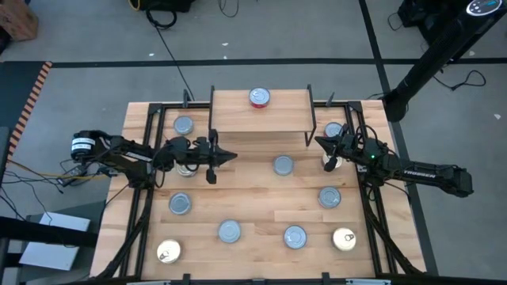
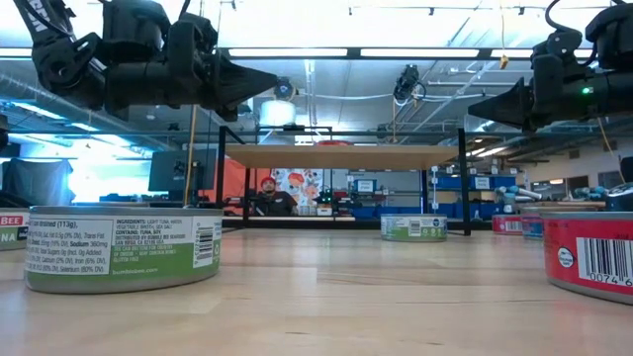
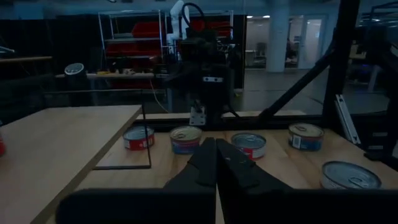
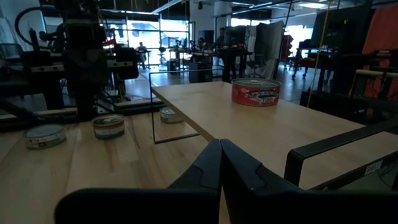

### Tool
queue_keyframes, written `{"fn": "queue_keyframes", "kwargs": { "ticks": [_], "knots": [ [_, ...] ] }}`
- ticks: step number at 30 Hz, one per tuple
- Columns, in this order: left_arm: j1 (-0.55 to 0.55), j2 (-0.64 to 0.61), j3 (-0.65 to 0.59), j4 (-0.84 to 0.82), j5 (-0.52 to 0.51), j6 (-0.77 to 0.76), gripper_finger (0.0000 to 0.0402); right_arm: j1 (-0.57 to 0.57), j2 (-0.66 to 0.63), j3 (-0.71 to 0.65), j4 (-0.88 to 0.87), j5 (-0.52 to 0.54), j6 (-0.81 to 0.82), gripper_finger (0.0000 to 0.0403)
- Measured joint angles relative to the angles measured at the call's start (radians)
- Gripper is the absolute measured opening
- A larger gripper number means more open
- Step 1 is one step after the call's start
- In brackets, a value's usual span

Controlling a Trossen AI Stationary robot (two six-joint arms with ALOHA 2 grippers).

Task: Stack canned seafood by type on shelf
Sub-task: Put the blue and pink tuna can on the shelf

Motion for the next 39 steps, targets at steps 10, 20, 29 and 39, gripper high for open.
{"fn": "queue_keyframes", "kwargs": {
  "ticks": [10, 20, 29, 39],
  "knots": [
    [0.0, 0.001, 0.001, 0.045, -0.067, 0.008, 0.0005, 0.0, 0.0, 0.0, 0.0, 0.0, 0.0, 0.0019],
    [0.0, 0.001, 0.0, 0.027, -0.05, -0.017, 0.0008, 0.0, 0.0, 0.0, 0.0, 0.0, 0.0, 0.0019],
    [0.0, 0.001, -0.009, 0.046, -0.003, -0.029, 0.0008, 0.0, 0.0, 0.0, 0.0, 0.0, 0.0, 0.0019],
    [0.0, 0.003, -0.003, -0.135, 0.034, 0.029, 0.0007, 0.0, 0.0, 0.0, 0.0, 0.0, 0.0, 0.0019]
  ]
}}
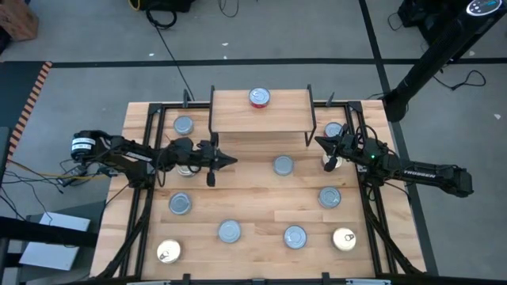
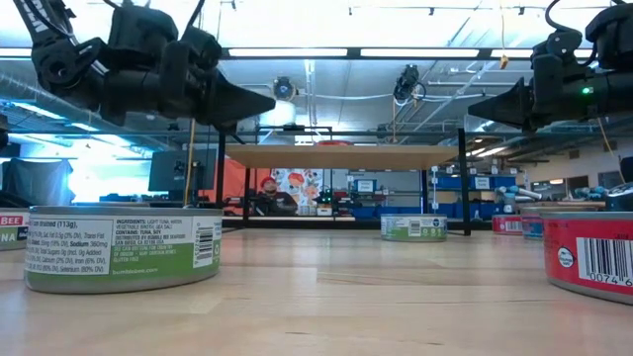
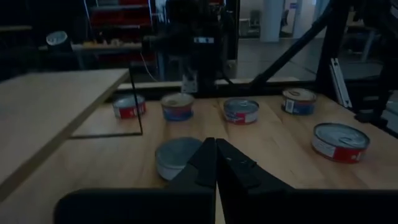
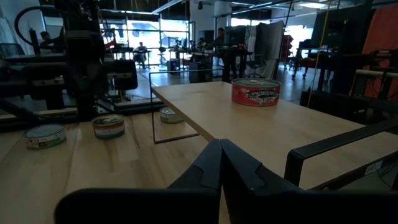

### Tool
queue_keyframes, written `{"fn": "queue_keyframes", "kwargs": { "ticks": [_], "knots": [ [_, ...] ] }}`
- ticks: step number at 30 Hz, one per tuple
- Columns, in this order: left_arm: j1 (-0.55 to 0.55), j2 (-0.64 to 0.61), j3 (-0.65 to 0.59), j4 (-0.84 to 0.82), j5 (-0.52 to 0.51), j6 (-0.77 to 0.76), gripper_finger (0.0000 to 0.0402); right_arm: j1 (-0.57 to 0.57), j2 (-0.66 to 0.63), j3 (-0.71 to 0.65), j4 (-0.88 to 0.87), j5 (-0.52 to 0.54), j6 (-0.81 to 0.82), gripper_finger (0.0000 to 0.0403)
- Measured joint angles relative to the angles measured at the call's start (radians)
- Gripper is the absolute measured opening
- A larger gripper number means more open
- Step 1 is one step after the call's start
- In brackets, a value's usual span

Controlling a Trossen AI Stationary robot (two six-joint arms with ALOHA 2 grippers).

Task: Stack canned seafood by type on shelf
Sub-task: Put the blue and pink tuna can on the shelf

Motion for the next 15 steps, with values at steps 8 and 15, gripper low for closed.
{"fn": "queue_keyframes", "kwargs": {
  "ticks": [8, 15],
  "knots": [
    [-0.018, 0.0, -0.009, -0.043, 0.06, 0.084, 0.0007, 0.0, 0.0, 0.0, 0.0, -0.003, 0.0, 0.0019],
    [-0.097, 0.0, -0.026, -0.053, 0.063, 0.185, 0.0007, 0.0, 0.0, 0.0, 0.0, -0.003, 0.0, 0.0019]
  ]
}}
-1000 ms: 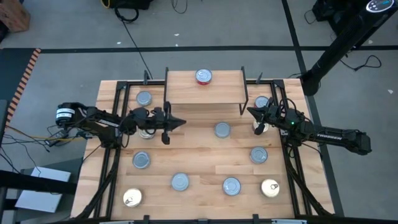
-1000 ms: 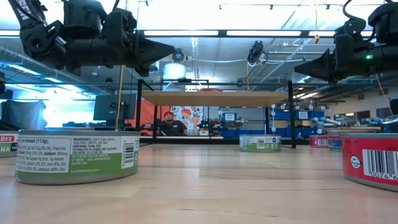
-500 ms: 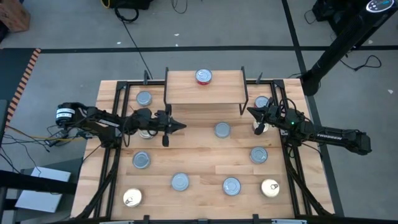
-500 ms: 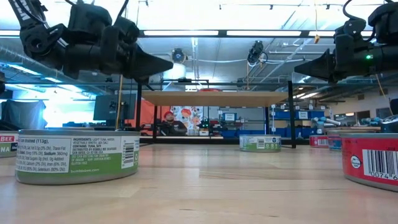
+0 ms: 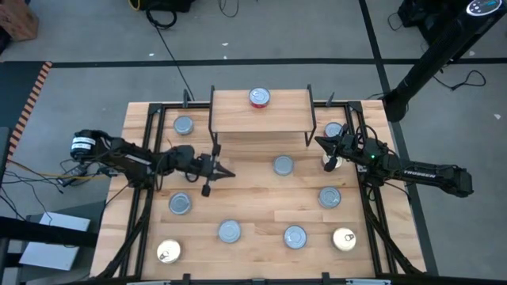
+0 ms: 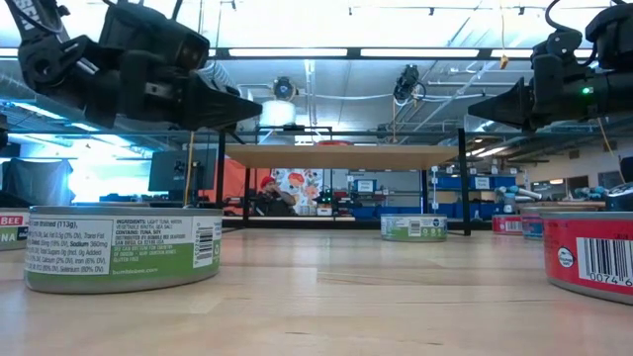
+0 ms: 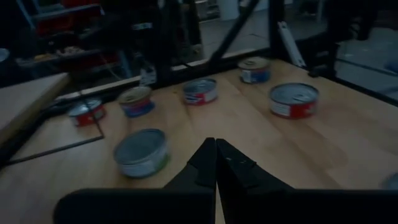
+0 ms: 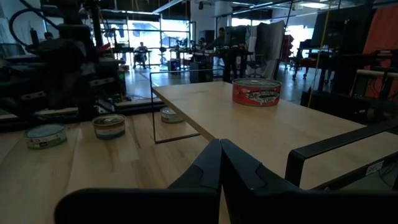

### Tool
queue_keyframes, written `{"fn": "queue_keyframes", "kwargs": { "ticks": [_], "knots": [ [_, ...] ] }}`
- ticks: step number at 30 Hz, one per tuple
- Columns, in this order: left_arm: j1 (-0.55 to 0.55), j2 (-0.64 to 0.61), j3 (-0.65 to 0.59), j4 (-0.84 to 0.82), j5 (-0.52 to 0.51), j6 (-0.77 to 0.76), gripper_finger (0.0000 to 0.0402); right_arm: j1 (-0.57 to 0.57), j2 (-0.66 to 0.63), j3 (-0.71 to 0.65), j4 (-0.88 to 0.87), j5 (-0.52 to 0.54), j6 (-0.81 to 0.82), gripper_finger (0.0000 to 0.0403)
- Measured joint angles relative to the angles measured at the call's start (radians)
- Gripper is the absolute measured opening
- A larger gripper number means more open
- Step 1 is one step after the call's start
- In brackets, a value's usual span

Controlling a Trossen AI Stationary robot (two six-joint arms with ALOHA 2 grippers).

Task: Stack canned seafood by type on shelf
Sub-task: Put the blue and pink tuna can on the shelf

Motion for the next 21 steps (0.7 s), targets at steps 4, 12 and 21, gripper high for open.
{"fn": "queue_keyframes", "kwargs": {
  "ticks": [4, 12, 21],
  "knots": [
    [-0.016, 0.0, -0.012, 0.002, -0.001, -0.001, 0.0007, 0.0, 0.0, 0.0, 0.0, 0.0, 0.0, 0.0019],
    [-0.016, 0.0, -0.033, 0.062, -0.004, 0.026, 0.0007, 0.0, 0.0, 0.0, 0.0, 0.0, 0.0, 0.0019],
    [-0.014, 0.0, -0.033, 0.09, -0.004, 0.042, 0.0007, 0.0, 0.0, 0.0, 0.047, 0.0, 0.0, 0.0019]
  ]
}}
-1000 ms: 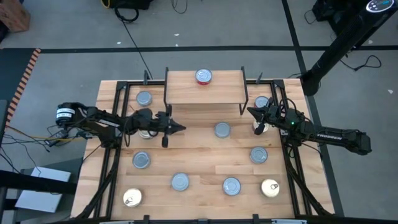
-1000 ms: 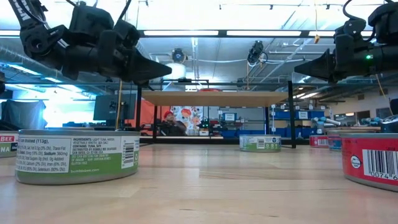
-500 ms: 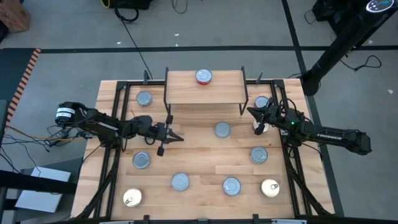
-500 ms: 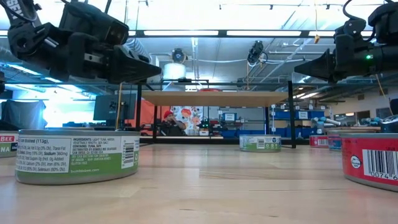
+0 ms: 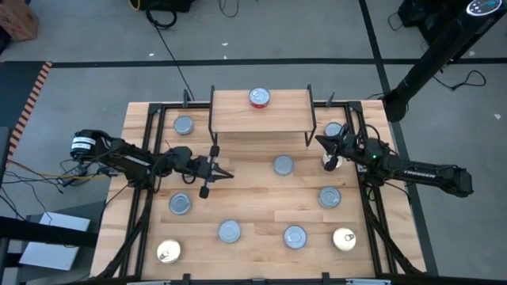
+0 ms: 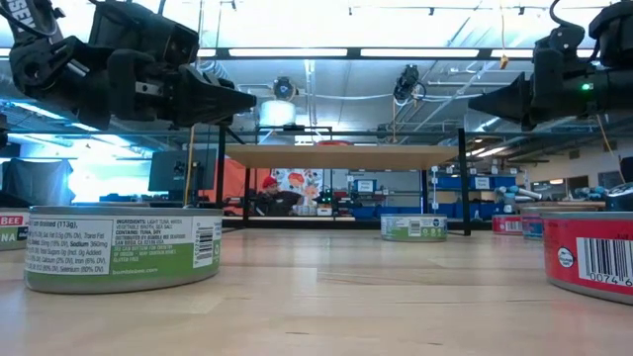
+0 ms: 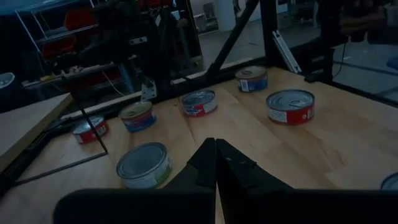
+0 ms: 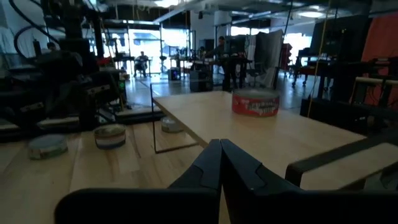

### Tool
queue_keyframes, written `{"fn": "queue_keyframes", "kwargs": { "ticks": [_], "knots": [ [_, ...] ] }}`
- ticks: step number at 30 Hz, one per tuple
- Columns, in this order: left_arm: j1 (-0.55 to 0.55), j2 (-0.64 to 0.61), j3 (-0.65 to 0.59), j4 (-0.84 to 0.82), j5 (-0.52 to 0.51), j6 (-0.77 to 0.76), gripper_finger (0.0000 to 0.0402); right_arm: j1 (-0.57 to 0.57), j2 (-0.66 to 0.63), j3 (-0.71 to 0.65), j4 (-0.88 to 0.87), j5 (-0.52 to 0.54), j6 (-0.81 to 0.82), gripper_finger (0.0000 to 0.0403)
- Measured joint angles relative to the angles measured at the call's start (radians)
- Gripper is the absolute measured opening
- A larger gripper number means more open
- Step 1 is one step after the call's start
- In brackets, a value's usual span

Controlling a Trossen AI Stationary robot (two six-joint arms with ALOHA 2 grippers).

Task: Stack canned seafood by type on shelf
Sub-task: Put the blue and pink tuna can on the shelf

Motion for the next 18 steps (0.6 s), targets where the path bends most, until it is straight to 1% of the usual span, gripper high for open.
{"fn": "queue_keyframes", "kwargs": {
  "ticks": [4, 7, 9, 13, 18],
  "knots": [
    [0.0, 0.0, 0.0, 0.002, 0.0, -0.015, 0.0007, 0.0, 0.0, 0.0, 0.028, -0.004, 0.055, 0.0019],
    [0.0, 0.0, 0.0, 0.01, 0.0, -0.016, 0.0007, 0.007, 0.001, 0.005, 0.021, -0.077, 0.096, 0.0014],
    [0.0, 0.0, 0.0, 0.018, 0.0, -0.017, 0.0007, 0.024, 0.012, 0.006, 0.021, -0.091, 0.113, 0.0007],
    [0.0, 0.0, 0.0, 0.024, -0.004, -0.017, 0.0007, 0.08, 0.053, 0.006, 0.017, -0.077, 0.133, 0.0005],
    [0.0, 0.0, 0.0, 0.022, -0.043, -0.017, 0.0007, 0.159, 0.121, 0.009, -0.018, -0.016, 0.183, 0.0003]
  ]
}}
